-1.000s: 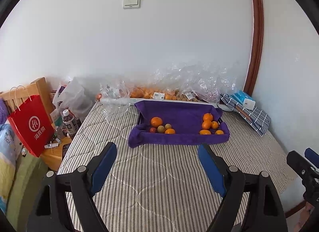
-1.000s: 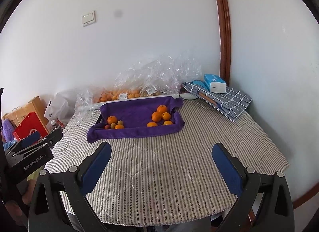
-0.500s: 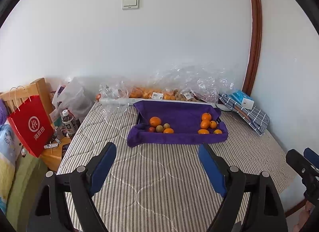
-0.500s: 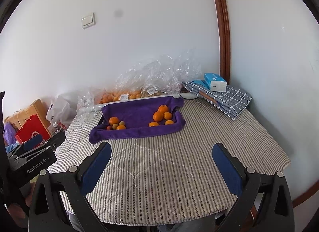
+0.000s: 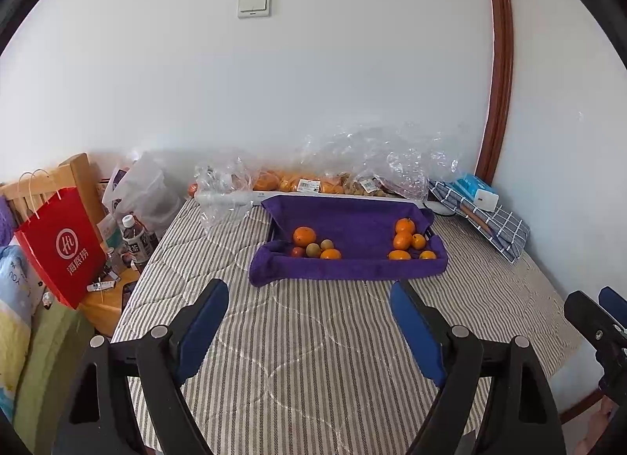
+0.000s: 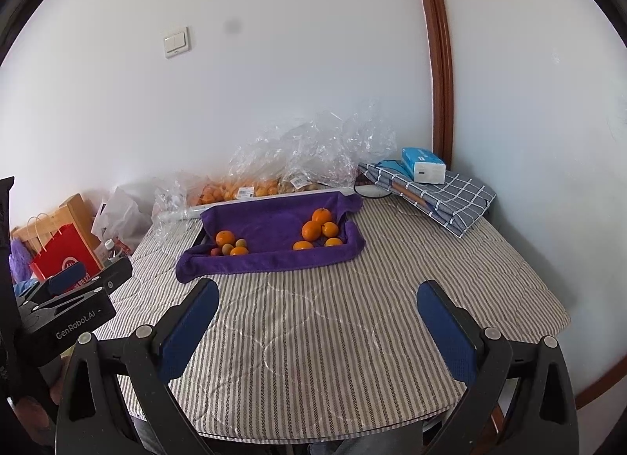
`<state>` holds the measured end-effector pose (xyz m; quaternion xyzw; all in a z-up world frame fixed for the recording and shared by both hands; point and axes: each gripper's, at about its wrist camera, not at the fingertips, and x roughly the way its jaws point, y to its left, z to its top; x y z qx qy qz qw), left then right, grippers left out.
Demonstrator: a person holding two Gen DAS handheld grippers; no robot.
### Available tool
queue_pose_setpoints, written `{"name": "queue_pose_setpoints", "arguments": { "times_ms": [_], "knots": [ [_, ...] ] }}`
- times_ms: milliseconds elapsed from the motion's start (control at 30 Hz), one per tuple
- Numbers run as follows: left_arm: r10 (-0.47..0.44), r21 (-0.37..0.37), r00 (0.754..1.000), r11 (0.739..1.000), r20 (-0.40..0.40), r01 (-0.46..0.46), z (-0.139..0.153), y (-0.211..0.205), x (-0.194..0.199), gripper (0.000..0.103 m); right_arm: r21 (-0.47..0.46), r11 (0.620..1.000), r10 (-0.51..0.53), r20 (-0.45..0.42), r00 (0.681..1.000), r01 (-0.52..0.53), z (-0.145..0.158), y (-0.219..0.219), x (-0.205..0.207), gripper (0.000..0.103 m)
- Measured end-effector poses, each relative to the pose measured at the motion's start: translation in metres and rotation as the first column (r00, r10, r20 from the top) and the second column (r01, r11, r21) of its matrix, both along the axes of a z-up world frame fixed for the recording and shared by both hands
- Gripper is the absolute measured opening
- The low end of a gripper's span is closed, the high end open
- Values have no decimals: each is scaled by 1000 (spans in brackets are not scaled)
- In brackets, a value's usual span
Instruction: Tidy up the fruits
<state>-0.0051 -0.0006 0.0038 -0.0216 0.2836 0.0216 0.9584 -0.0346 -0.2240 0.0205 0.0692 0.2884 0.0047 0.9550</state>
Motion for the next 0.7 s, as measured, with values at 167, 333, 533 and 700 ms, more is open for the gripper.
{"name": "queue_pose_setpoints", "arguments": {
  "times_ms": [167,333,533,700],
  "knots": [
    [3,2,1000,1000,2,-3,1,-1,-1,84,4,1000,-2,0,1000,2,-1,-2,-1,100],
    [2,3,1000,1000,-1,-2,1,-2,-2,84,9,1000,-3,-8,1000,3,-2,-2,-1,100],
    [4,1,1000,1000,1,-4,2,-2,-2,84,9,1000,1,-11,1000,-1,-4,-1,-2,100],
    [0,5,1000,1000,7,-1,3,0,0,87,6,1000,11,-9,1000,-11,-5,1,-1,100]
  ]
}}
